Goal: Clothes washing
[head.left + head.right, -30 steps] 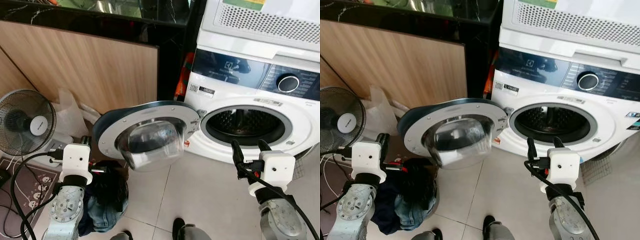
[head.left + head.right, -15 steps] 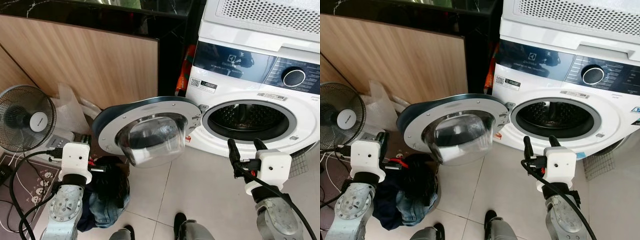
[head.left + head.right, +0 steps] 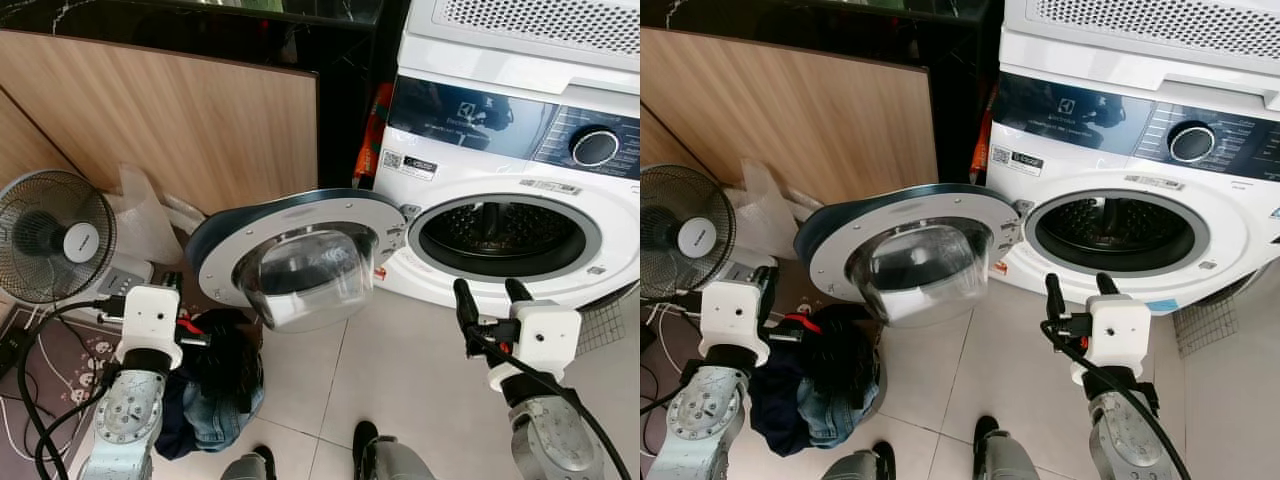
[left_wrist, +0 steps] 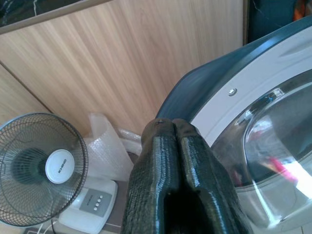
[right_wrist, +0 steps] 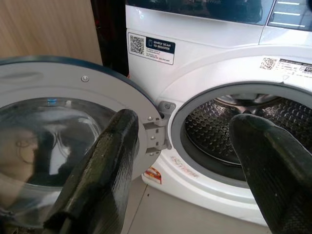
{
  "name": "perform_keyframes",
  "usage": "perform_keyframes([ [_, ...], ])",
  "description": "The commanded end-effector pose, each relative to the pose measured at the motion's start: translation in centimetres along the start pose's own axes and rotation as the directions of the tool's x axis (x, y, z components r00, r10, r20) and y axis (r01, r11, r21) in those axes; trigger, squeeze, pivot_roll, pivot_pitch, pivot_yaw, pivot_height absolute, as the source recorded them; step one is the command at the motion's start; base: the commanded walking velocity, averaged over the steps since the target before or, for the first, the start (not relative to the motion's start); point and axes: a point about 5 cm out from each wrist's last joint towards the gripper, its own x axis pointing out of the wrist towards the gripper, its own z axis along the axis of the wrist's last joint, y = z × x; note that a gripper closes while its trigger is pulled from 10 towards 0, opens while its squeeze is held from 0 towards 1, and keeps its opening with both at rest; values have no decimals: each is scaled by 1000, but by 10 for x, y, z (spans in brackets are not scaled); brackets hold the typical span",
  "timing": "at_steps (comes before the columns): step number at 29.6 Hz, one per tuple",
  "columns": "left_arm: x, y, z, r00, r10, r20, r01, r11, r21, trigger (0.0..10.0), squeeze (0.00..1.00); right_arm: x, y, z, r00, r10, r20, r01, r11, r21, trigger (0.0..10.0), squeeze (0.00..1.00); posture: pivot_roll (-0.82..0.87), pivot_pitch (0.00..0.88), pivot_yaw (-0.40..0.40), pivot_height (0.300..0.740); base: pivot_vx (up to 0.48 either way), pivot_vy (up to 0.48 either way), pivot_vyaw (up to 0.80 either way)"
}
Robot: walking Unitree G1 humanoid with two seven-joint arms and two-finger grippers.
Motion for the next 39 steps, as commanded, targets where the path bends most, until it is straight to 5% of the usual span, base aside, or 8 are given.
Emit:
perform_keyframes([
  [1, -5, 4, -2, 1000, 0, -21, 0, 1000, 0, 10000, 0, -3, 1, -2, 1000, 3, -11, -3, 1000, 7, 10000, 0, 86, 325, 36, 680, 0, 0, 0],
  [39, -7, -1, -4, 999, 11, -30, -12, 1000, -16, 10000, 0, 3, 1, -2, 997, 71, -29, -71, 997, -10, 10000, 0, 74, 316, 8, 635, 0, 0, 0],
])
